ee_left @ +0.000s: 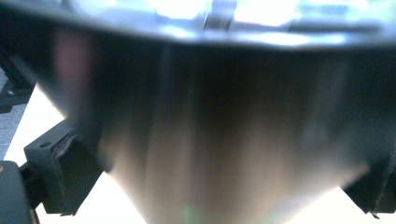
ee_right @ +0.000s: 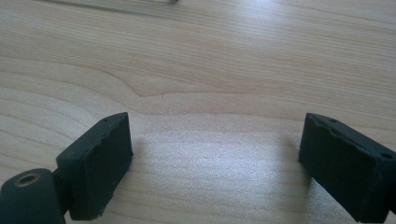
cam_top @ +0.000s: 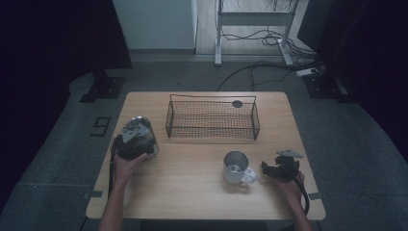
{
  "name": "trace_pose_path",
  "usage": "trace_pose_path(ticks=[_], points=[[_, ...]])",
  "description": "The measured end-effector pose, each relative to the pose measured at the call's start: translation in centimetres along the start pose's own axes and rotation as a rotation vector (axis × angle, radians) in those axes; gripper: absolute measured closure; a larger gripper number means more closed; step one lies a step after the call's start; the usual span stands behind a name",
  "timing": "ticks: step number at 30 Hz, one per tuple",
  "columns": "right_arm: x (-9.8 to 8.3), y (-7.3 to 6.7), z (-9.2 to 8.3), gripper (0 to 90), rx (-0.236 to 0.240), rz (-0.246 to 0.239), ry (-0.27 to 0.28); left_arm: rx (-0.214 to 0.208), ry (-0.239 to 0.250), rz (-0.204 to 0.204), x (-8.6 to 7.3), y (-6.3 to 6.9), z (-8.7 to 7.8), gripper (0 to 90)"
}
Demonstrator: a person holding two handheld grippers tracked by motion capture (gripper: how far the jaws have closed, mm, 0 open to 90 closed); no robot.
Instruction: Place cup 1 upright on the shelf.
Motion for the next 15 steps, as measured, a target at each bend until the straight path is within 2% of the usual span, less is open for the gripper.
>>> trace_pose_path(ticks=[3,9,15], points=[[0.00,0.00,0.00,9.2,0.000,0.000,0.000,0.011,-0.008,0.009,0.04,0.17,0.36,2.1],[0.00,0.00,0.00,9.2,0.000,0.000,0.000,0.018,0.007,0.008,0.22,0.27,0.58,2.3],[0.00,0.00,0.00,9.2,0.000,0.000,0.000,-0.003,0.010,0.001,0.14,0.20,0.59,3.9]])
Point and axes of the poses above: each handheld gripper's, and its own axes: z roughly forward along the jaws, x roughly out of its top, y roughly to its right, the point moved 5 cm from there along z, roughly forward along the jaws, and after that the axes turned 12 degrees about x, right-handed, at the moved point
